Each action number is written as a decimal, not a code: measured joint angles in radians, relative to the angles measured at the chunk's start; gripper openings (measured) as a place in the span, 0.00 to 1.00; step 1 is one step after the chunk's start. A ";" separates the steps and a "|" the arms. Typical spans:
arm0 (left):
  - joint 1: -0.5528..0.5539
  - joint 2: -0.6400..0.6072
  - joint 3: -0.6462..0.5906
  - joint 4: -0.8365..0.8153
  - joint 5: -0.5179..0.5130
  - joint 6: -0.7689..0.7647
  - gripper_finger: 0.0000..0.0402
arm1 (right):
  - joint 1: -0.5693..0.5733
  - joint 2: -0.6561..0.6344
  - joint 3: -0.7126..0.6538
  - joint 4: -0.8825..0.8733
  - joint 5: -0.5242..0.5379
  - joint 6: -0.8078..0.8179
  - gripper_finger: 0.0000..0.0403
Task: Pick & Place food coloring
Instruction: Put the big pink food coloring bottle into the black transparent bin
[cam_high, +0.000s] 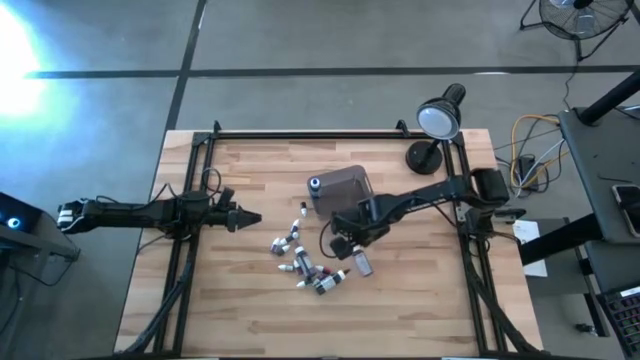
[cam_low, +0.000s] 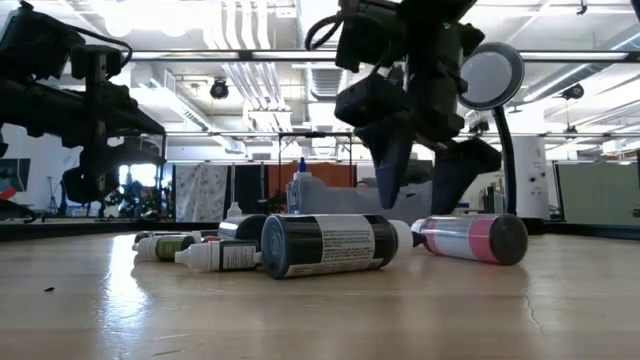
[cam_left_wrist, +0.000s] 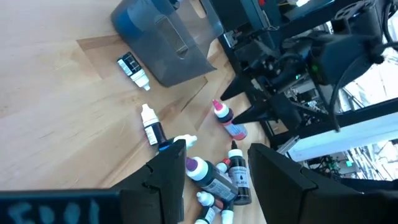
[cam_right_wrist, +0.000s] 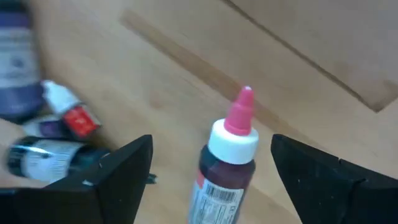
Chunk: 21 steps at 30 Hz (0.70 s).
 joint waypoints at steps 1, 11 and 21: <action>0.000 0.000 0.000 0.000 0.000 0.000 0.38 | 0.000 0.008 0.000 -0.009 -0.003 -0.008 0.79; 0.000 0.000 0.000 0.000 0.000 0.006 0.38 | -0.001 0.081 0.010 -0.032 0.001 -0.030 0.70; 0.000 0.000 0.000 -0.005 0.000 0.022 0.38 | -0.001 0.089 0.019 -0.063 0.008 -0.033 0.46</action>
